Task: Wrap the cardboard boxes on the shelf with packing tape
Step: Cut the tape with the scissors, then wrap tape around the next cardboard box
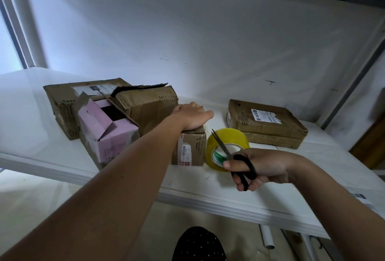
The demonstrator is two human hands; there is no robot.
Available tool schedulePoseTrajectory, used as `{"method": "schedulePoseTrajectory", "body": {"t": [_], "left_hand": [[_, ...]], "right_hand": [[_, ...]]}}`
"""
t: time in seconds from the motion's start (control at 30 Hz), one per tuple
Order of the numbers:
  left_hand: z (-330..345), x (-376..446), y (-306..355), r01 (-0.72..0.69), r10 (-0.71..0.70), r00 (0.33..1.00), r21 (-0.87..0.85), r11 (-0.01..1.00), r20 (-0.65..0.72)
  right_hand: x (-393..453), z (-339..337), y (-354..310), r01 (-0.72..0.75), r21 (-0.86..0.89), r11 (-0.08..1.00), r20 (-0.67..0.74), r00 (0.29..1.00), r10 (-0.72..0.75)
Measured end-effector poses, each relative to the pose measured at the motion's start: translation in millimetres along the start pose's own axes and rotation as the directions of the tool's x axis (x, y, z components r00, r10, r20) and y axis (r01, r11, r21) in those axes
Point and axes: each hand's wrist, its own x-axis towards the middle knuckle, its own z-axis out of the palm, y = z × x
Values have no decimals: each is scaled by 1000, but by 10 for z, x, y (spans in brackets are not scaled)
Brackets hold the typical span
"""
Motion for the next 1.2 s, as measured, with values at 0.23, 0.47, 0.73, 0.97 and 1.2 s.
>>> {"method": "schedulePoseTrajectory", "body": {"t": [0.23, 0.47, 0.73, 0.97, 1.2], "left_hand": [[37, -12, -63, -77, 72, 996, 139, 987, 45], [-91, 5, 72, -27, -52, 964, 290, 957, 261], [-195, 0, 64, -98, -62, 951, 489, 867, 302], [-133, -172, -94, -174, 78, 981, 618, 767, 179], [172, -408, 335, -86, 170, 974, 446, 891, -152]], "right_hand": [[-166, -449, 13, 220, 175, 960, -319, 935, -156], [178, -663, 625, -512, -208, 834, -762, 619, 190], [183, -725, 790, -602, -285, 746, -706, 658, 261], [271, -683, 698, -677, -471, 565, -801, 597, 48], [357, -605, 616, -678, -507, 532, -809, 587, -24]]}}
